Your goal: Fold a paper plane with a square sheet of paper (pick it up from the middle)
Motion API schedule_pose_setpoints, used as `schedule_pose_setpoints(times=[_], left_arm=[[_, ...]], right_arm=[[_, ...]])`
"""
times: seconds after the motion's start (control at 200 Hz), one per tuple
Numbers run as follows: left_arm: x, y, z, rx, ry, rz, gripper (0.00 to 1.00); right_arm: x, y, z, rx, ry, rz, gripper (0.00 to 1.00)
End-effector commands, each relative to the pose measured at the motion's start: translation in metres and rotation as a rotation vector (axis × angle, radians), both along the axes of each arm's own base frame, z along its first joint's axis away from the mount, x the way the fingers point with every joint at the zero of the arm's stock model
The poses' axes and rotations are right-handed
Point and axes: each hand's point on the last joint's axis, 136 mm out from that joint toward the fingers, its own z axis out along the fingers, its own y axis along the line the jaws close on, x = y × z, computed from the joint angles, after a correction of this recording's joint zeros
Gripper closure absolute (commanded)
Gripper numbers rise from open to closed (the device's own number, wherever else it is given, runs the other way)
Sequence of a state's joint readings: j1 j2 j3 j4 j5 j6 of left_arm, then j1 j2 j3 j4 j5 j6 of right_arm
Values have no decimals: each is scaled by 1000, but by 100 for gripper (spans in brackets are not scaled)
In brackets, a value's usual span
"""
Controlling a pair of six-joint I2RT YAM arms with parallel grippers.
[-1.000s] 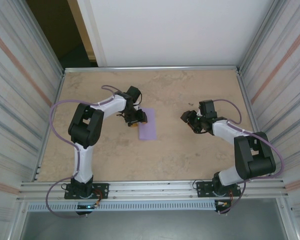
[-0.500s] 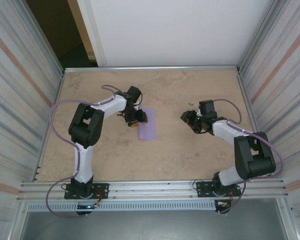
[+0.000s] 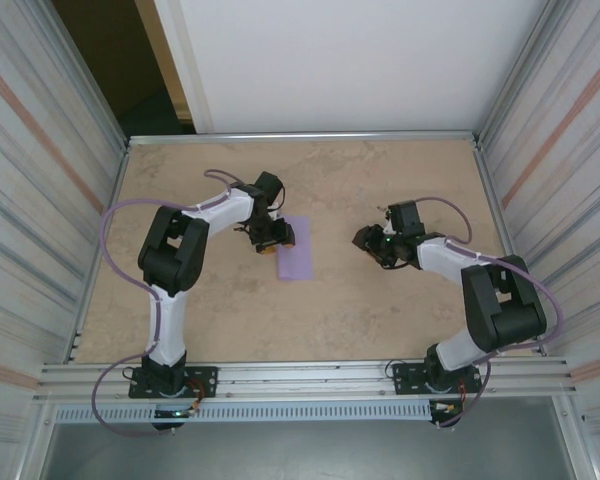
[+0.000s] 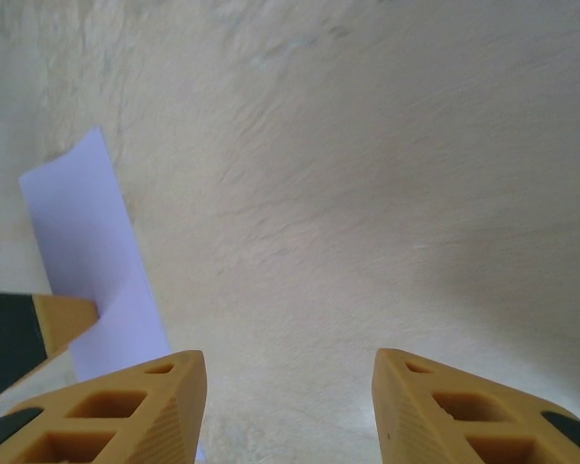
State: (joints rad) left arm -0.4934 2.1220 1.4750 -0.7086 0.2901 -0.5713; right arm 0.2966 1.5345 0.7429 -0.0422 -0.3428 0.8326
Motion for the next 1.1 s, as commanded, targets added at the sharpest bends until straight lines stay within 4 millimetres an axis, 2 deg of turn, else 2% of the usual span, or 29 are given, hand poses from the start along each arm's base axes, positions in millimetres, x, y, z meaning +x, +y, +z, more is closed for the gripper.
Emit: schedule_pose_setpoints(times=[0.0,0.291,0.491,0.641,0.812,1.092], left_arm=[[-79,31,-112,205,275,-81,48],[-78,32,-112,211,276,-86,47],[-78,32,-111,212,278,-88,47],[-79,32,-112,211,280,-87,47],[-81,32,-113,209,287,-90,47],[-83,32,-113,206,294,-104,46]], right_arm=[[5,31,11,16,-37,135,55],[11,118,19,169,-18,300,72],[14,156,1,187,58,349,85],[15,165,-14,171,99,358,93],[15,164,-21,151,112,352,97],[25,144,-9,116,59,281,96]])
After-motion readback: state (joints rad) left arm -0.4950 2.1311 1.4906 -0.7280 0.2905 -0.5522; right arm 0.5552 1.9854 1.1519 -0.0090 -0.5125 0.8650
